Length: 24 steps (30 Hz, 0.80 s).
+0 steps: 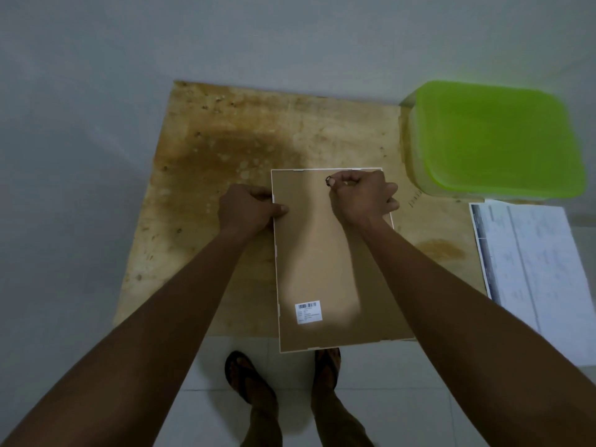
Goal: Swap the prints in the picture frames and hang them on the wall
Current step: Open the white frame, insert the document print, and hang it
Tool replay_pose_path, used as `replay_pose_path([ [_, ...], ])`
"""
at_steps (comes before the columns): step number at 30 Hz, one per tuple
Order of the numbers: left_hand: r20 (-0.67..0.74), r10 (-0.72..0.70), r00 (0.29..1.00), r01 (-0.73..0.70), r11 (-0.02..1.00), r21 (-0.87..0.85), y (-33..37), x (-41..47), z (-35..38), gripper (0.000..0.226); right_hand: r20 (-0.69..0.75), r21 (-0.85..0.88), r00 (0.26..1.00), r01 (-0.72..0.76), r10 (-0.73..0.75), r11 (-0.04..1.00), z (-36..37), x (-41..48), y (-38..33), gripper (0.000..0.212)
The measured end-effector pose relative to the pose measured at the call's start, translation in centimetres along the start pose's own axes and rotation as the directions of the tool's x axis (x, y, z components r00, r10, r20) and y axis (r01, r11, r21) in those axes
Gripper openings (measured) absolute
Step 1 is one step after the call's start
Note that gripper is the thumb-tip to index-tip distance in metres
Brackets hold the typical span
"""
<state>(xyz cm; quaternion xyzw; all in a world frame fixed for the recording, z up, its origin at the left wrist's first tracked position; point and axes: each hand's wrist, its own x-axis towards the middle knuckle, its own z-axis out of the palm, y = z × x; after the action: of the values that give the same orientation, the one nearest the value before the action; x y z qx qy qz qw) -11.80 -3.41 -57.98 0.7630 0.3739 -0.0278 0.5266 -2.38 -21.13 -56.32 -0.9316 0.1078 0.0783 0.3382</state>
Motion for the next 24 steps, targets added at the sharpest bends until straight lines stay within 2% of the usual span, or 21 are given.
replay_pose_path([
  [2, 0.006, 0.0, 1.0, 0.0, 1.0, -0.003, -0.1, -0.1, 0.0, 0.058, -0.057, 0.004, 0.998, -0.005, 0.005, 1.0, 0.5, -0.5, 0.0, 0.017],
  [5, 0.005, 0.001, 1.0, -0.001, 1.0, -0.001, -0.1, -0.1, -0.1, 0.063, -0.053, 0.012, 0.999, -0.009, 0.01, 1.0, 0.8, -0.5, 0.2, 0.014],
  [11, -0.001, 0.004, 1.0, -0.004, 1.0, 0.002, 0.0, -0.2, -0.1, 0.059, -0.048, 0.027, 0.999, 0.0, 0.001, 1.0, 0.8, -0.4, 0.4, 0.008],
  [19, 0.001, 0.009, 1.0, -0.009, 1.0, 0.0, 0.1, -0.4, -0.2, 0.064, -0.027, 0.071, 0.992, 0.122, -0.12, 0.99, 0.5, 0.6, 0.5, 0.009],
  [24, 0.018, -0.001, 1.0, 0.001, 1.0, 0.006, 0.3, -0.4, -0.3, 0.056, -0.019, 0.057, 0.989, 0.145, -0.144, 0.988, 0.5, 0.6, 0.9, 0.013],
])
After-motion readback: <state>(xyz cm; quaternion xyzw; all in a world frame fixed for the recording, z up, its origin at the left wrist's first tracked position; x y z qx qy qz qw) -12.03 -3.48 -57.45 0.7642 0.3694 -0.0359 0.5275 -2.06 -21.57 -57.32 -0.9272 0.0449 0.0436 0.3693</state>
